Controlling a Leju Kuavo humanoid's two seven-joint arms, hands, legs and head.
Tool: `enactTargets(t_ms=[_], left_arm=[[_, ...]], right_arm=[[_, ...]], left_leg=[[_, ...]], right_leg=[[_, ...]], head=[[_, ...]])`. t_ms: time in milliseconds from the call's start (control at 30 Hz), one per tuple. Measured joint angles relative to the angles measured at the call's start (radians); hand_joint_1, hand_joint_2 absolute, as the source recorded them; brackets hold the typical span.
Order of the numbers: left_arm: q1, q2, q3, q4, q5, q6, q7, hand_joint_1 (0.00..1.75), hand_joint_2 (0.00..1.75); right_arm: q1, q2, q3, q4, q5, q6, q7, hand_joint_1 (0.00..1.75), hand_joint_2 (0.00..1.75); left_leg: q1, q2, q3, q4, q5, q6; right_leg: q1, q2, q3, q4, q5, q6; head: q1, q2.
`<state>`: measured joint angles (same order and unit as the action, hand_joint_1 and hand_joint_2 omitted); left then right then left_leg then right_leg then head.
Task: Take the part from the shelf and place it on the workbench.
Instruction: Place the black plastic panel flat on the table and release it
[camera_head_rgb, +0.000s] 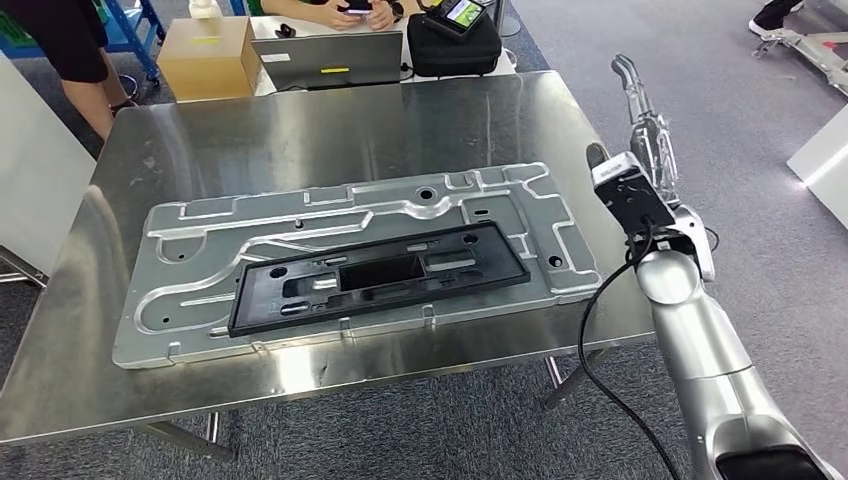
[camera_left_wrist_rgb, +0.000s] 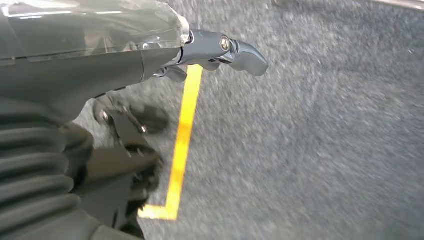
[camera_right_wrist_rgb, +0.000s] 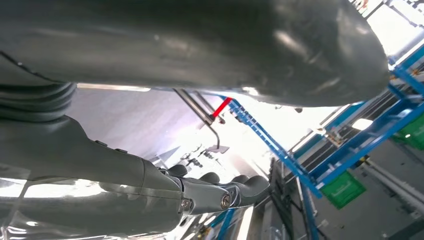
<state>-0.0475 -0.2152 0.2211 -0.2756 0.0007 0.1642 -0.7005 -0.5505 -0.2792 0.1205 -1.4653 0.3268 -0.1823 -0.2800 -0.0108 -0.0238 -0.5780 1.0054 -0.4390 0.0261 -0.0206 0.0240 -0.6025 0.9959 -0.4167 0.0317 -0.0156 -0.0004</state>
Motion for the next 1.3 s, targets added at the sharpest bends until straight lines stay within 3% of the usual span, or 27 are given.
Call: enactTargets(t_ms=[200,333,400,467,500,533,567,667,733,1100,1300], left_arm=[[-0.002,0.003,0.012,-0.015,-0.023,-0.053,0.000,0.00,0.00],[-0.011,0.004,0.012,-0.017,-0.038,-0.070,0.000,0.00,0.00],[-0.016,0.004,0.012,-0.018,-0.047,-0.075,-0.001,0.00,0.00],[-0.020,0.004,0.012,-0.018,-0.052,-0.085,-0.001,0.00,0.00],[-0.022,0.003,0.012,-0.018,-0.051,-0.093,-0.001,0.00,0.00],[-0.023,0.003,0.012,-0.018,-0.048,-0.103,0.000,0.00,0.00],[-0.025,0.003,0.012,-0.017,-0.045,-0.111,0.000,0.00,0.00],[-0.035,0.003,0.012,-0.017,-0.043,-0.127,0.000,0.00,0.00],[-0.041,0.003,0.012,-0.017,-0.043,-0.130,-0.001,0.00,0.00],[-0.054,0.003,0.012,-0.017,-0.021,-0.168,0.003,0.00,0.00],[-0.067,0.002,0.012,-0.017,-0.022,-0.189,0.023,0.00,0.00]], right_arm=[[0.148,-0.059,-0.082,-0.093,-0.039,-0.023,-0.018,0.00,0.00],[0.234,-0.094,-0.158,-0.166,-0.052,-0.014,-0.017,0.00,0.00],[0.267,-0.111,-0.191,-0.191,-0.055,-0.010,-0.016,0.00,0.00],[0.305,-0.122,-0.221,-0.211,-0.057,-0.006,-0.016,0.00,0.00],[0.325,-0.126,-0.234,-0.220,-0.057,-0.002,-0.016,0.00,0.00],[0.345,-0.128,-0.246,-0.228,-0.056,0.001,-0.016,0.00,0.00],[0.361,-0.129,-0.256,-0.235,-0.054,0.003,-0.016,0.00,0.00],[0.393,-0.136,-0.288,-0.254,-0.048,0.007,-0.016,0.00,0.00],[0.407,-0.141,-0.306,-0.264,-0.044,0.008,-0.016,0.00,0.00],[0.492,-0.144,-0.372,-0.303,-0.047,0.017,-0.023,0.00,0.00],[0.551,-0.145,-0.438,-0.339,-0.066,0.034,-0.025,0.00,0.00]], left_leg=[[-0.006,-0.001,-0.001,0.006,-0.004,0.009],[-0.004,0.001,0.003,-0.001,0.003,0.025],[-0.001,0.004,0.006,-0.012,0.011,0.034],[-0.004,0.006,0.003,-0.012,0.013,0.037],[-0.005,0.006,0.001,-0.012,0.013,0.038],[-0.007,0.006,-0.001,-0.010,0.013,0.039],[-0.009,0.007,-0.002,-0.009,0.013,0.039],[-0.015,0.007,-0.002,-0.004,0.010,0.035],[-0.019,0.007,-0.003,0.000,0.006,0.031],[-0.017,0.009,-0.004,0.001,0.006,0.024],[-0.017,0.011,-0.002,-0.004,0.014,0.033]], right_leg=[[-0.005,-0.001,0.002,0.000,-0.002,0.010],[-0.009,-0.002,0.004,0.003,-0.006,0.022],[-0.009,-0.009,-0.020,0.063,-0.051,0.024],[-0.008,-0.014,-0.079,0.199,-0.125,0.023],[-0.007,-0.014,-0.105,0.260,-0.148,0.023],[-0.007,-0.014,-0.118,0.291,-0.154,0.022],[-0.006,-0.015,-0.109,0.280,-0.140,0.019],[0.003,-0.021,-0.001,0.085,-0.059,0.002],[0.008,-0.024,0.036,0.011,-0.042,-0.004],[0.010,-0.020,0.034,0.009,-0.038,-0.007],[0.008,-0.019,0.036,0.010,-0.039,0.004]], head=[[0.000,0.000],[0.000,0.000],[0.000,0.000],[0.000,0.000],[0.000,0.000],[0.000,0.000],[0.000,0.000],[0.000,0.000],[0.000,0.000],[0.000,0.000],[0.000,0.000]])
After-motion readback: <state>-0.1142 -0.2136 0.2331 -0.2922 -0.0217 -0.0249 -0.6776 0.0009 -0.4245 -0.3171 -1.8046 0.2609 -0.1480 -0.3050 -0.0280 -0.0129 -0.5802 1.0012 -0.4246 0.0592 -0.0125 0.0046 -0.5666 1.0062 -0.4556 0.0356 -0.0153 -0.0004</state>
